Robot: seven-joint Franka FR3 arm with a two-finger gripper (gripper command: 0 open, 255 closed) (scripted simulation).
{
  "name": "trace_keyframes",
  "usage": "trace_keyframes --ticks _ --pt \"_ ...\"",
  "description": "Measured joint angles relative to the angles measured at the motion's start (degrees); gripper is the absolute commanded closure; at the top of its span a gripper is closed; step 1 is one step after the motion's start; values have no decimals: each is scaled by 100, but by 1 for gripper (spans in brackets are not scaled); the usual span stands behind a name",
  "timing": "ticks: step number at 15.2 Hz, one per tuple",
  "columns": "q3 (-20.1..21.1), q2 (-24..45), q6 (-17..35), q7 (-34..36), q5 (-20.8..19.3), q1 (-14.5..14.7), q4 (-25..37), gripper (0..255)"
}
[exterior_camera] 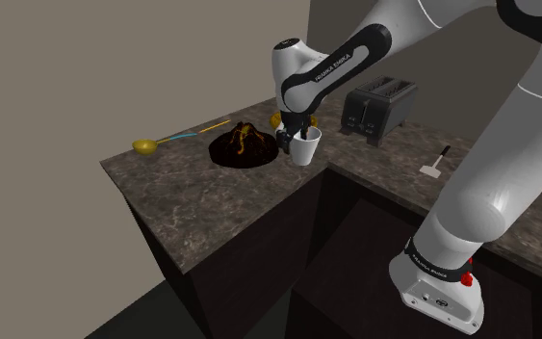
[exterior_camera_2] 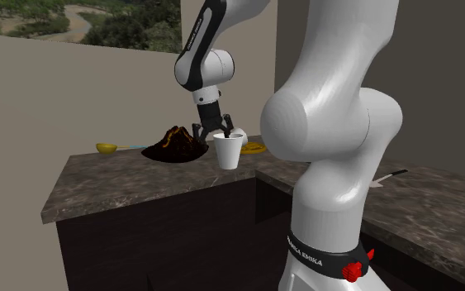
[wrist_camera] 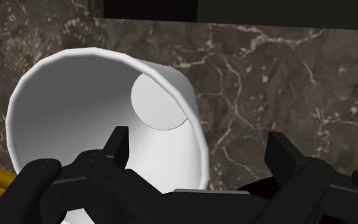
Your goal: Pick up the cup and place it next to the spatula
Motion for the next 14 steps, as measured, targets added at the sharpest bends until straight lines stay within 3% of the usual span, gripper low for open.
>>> trace_keyframes --ticks 2,3,14 --pt "0 0 6 1 -1 0 -5 0" --pt "-1 0 6 1 -2 -1 -6 255" --pt "2 -22 -23 -7 7 2 3 255"
